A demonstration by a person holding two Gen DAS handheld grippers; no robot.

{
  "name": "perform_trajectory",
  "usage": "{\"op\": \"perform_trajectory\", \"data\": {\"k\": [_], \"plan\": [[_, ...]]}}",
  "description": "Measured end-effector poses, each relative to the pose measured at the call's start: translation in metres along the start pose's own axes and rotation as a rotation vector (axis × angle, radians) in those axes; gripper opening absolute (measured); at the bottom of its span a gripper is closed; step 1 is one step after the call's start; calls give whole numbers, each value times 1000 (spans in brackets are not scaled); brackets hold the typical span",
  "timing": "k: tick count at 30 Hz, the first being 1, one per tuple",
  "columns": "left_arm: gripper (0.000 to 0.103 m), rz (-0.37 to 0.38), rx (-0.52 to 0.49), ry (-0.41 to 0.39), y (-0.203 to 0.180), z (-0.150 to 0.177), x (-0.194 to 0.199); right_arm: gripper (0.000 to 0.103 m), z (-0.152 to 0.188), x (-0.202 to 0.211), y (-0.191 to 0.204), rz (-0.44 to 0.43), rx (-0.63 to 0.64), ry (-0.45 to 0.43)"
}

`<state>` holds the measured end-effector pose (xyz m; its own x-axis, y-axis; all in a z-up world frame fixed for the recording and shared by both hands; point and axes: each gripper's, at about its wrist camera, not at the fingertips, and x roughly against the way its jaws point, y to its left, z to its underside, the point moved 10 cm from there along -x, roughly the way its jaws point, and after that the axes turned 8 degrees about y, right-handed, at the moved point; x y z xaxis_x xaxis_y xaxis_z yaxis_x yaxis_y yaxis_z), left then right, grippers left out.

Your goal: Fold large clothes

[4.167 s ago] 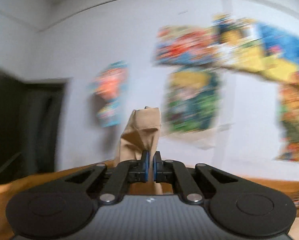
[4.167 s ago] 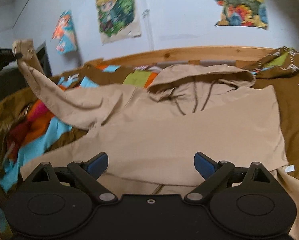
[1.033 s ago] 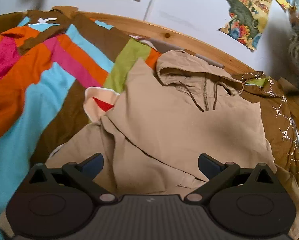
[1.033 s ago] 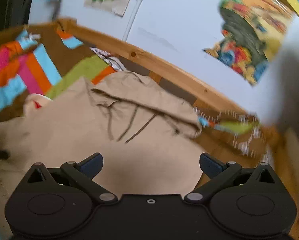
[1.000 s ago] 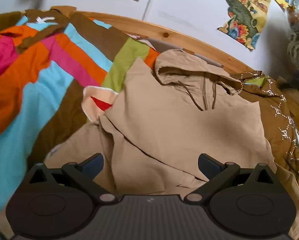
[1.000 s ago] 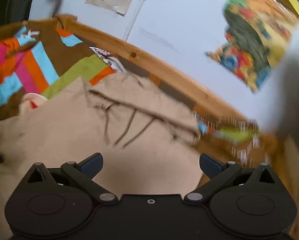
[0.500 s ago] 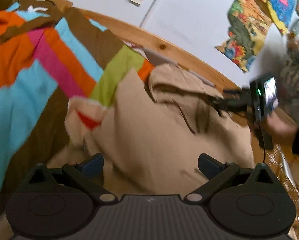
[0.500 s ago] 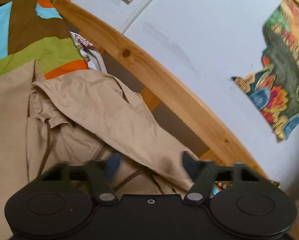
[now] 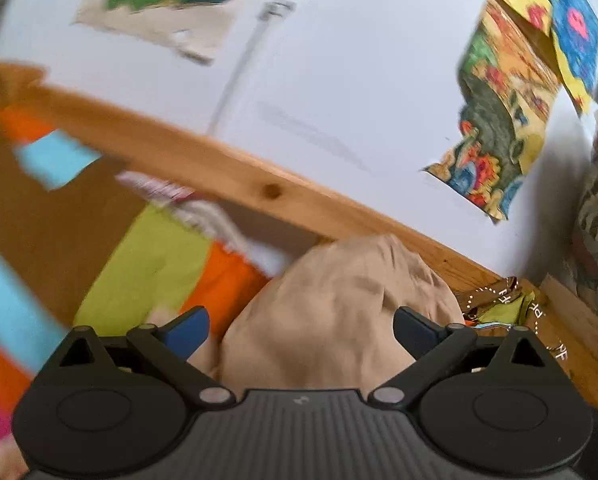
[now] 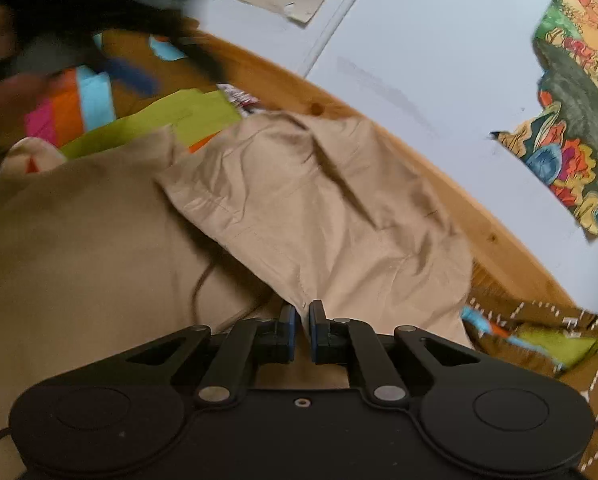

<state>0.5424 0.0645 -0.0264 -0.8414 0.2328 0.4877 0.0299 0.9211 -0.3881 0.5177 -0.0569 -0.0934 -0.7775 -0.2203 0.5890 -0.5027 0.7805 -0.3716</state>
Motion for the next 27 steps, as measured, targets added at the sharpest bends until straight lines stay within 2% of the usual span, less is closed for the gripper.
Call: {"op": "perform_trajectory", "data": {"k": [3,5,7,9,13,16,18,19,20,22,24,27], "plan": [[100,20,-128,45,-26,-17,-23,6,9,2,6,-16,-15,6],[101,25,-256,113,-47,-24,-43,6,14,1,9,-29,-38,11],[101,-7,-333,189,-60,-27,-64,6,19,1,12,-39,-56,11],[101,-45,-384,206,-72,-34,-78,7,25,1,14,-47,-77,14],[100,-56,-505,252,-102,-38,-98,7,34,1,17,-57,-89,13],[77,-101,-643,312,-120,-29,-112,7,37,2,17,-63,-115,8],[45,-153,-721,388,-125,-17,-120,7,38,3,15,-65,-127,2],[32,-170,-737,411,-126,-13,-123,7,38,3,15,-65,-133,-1],[11,-203,-734,425,-125,-10,-126,7,37,4,14,-64,-137,-4],[5,-236,-673,401,-121,-12,-125,7,35,6,12,-65,-145,-14],[3,-253,-637,334,-120,-20,-116,7,33,9,12,-64,-148,-23],[2,-242,-697,191,-128,-31,-91,8,29,12,12,-73,-169,-36]]}}
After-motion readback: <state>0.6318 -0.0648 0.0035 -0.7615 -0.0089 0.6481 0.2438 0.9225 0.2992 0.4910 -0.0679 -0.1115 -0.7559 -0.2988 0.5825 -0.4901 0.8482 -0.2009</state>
